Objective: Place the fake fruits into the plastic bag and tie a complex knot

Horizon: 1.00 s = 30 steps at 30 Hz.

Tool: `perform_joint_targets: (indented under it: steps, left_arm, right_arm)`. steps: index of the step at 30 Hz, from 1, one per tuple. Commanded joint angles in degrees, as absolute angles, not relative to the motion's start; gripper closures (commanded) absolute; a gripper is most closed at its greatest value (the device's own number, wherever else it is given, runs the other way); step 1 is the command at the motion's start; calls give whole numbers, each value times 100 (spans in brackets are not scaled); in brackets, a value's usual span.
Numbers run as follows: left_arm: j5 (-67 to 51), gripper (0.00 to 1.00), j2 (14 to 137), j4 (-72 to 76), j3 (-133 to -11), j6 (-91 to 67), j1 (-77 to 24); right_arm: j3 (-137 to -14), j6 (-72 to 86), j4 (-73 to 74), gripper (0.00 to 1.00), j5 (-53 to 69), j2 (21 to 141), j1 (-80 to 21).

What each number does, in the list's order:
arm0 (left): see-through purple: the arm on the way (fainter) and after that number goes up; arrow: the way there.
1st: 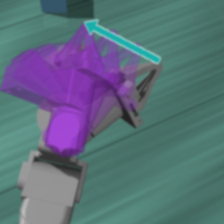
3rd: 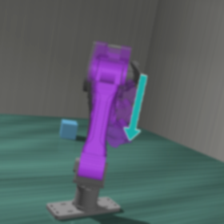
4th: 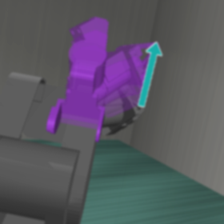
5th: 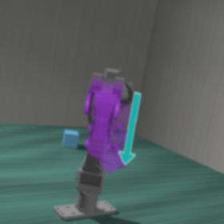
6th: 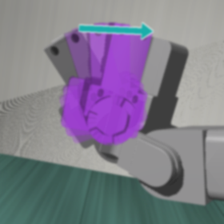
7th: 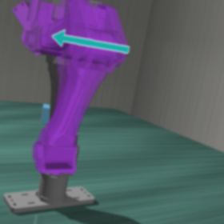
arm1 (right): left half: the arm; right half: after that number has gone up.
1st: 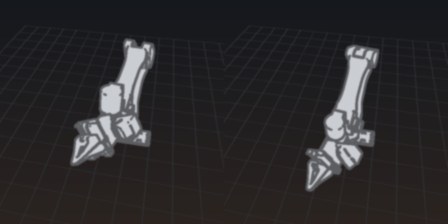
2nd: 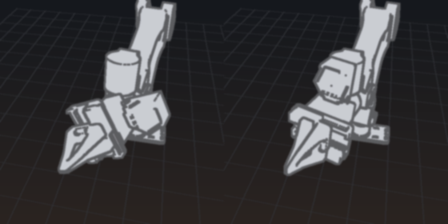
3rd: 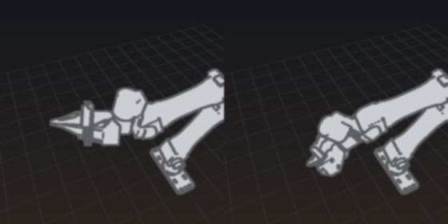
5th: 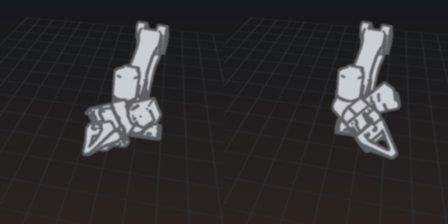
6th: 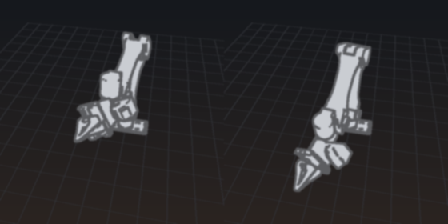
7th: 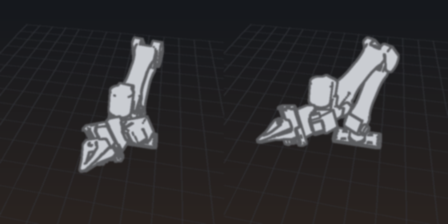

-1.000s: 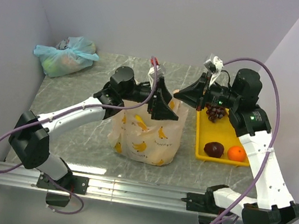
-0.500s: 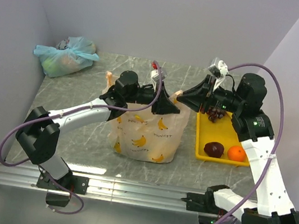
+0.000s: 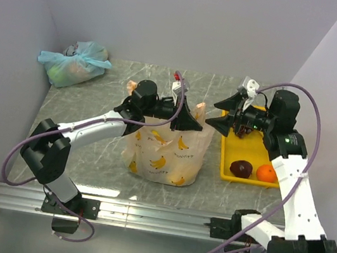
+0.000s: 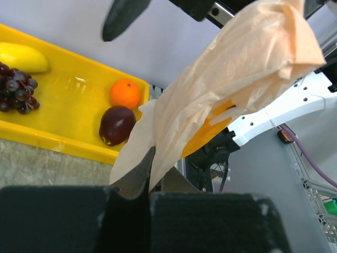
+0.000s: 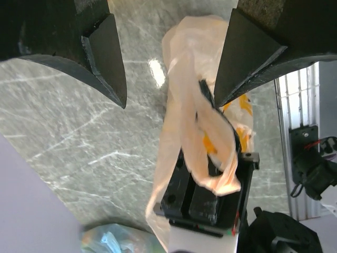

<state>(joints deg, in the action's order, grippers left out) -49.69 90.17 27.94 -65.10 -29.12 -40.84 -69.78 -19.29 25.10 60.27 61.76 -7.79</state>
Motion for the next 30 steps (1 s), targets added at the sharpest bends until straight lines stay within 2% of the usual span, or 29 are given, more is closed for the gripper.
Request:
perform_joint_targets:
  steps: [1,13,17,22,27,30]
  left_arm:
    - [-5159,100,9096,2795,-6803,-2733,-4113]
    - [-5203,99,9237,3032,-6829,-2953,-4096]
    - [-5264,100,9158,3067,-6777,-2839,-4104]
    - [-5282,99,9167,3208,-6697,-3076,-4061]
    - [-5431,99,9264,3183,-6855,-3042,-4061]
    - [-5449,99,9255,3129,-6864,-2935,-4087]
  right_arm:
    - [-6987,-1776,1838,26,6442,6415,-852]
    - [-6970,-2417,2460,35,6627,6609,-1195]
    - [-7277,-3354,3382,34,6653,6706,-977]
    - [-7506,-3980,4191,27,6890,6733,-949]
    - [-7182,-3273,3412,27,6873,6741,-1072]
    - [-7145,-2733,2742,31,6812,6898,-1081]
